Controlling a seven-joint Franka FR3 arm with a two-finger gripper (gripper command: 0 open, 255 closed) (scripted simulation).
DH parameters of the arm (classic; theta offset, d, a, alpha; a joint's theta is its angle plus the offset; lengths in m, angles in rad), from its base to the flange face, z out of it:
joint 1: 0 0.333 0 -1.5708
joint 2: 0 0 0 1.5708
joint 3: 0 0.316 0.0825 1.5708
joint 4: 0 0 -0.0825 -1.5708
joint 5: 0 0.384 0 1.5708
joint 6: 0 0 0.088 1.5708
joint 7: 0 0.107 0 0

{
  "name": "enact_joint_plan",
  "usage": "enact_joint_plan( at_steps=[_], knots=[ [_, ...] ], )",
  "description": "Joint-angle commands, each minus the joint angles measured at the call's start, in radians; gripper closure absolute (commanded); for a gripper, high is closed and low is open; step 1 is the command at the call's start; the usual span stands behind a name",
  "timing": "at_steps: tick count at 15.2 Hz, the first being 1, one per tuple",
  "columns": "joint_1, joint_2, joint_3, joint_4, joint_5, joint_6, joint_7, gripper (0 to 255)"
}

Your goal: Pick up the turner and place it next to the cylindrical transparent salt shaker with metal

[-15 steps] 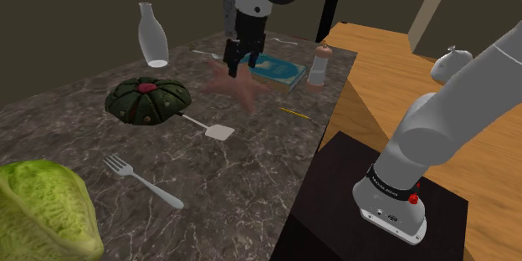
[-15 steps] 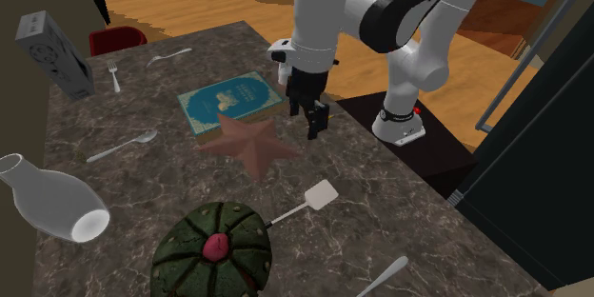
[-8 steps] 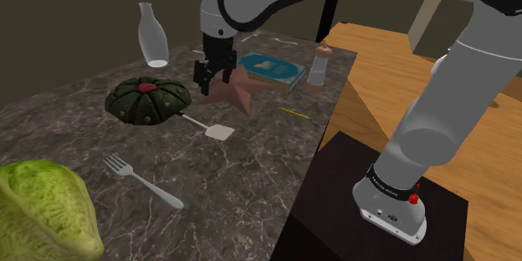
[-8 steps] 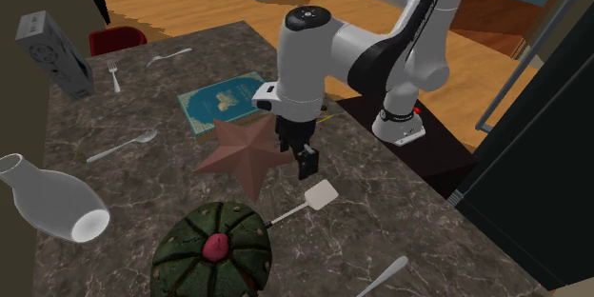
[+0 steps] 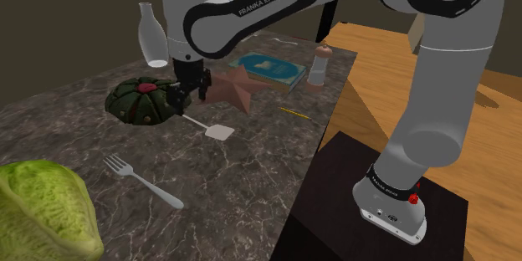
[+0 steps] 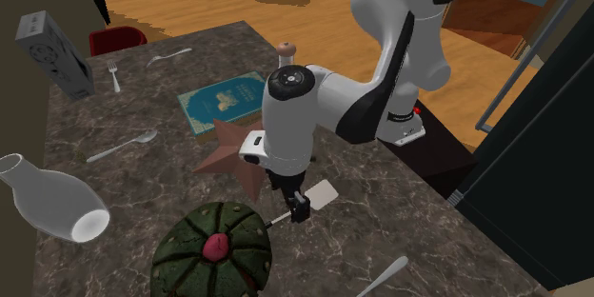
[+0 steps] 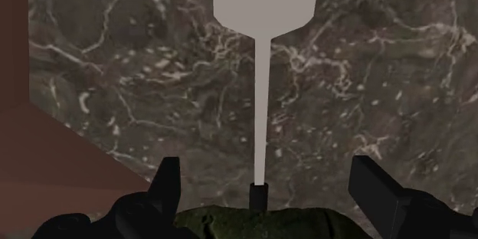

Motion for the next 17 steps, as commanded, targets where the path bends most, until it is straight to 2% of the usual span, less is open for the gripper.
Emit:
enact_joint_plan(
  at_steps=[1,7,14,15,17],
  knots=[
    [0.009,0.032,-0.004,0.012,-0.018,0.015,0.012,0],
    [0.016,0.071,-0.013,-0.014,-0.041,0.076,0.026,0],
    [0.016,0.071,-0.013,-0.014,-0.041,0.075,0.026,0],
    [0.016,0.071,-0.013,-0.014,-0.041,0.075,0.026,255],
    [0.016,0.071,-0.013,-0.014,-0.041,0.075,0.026,255]
  ],
)
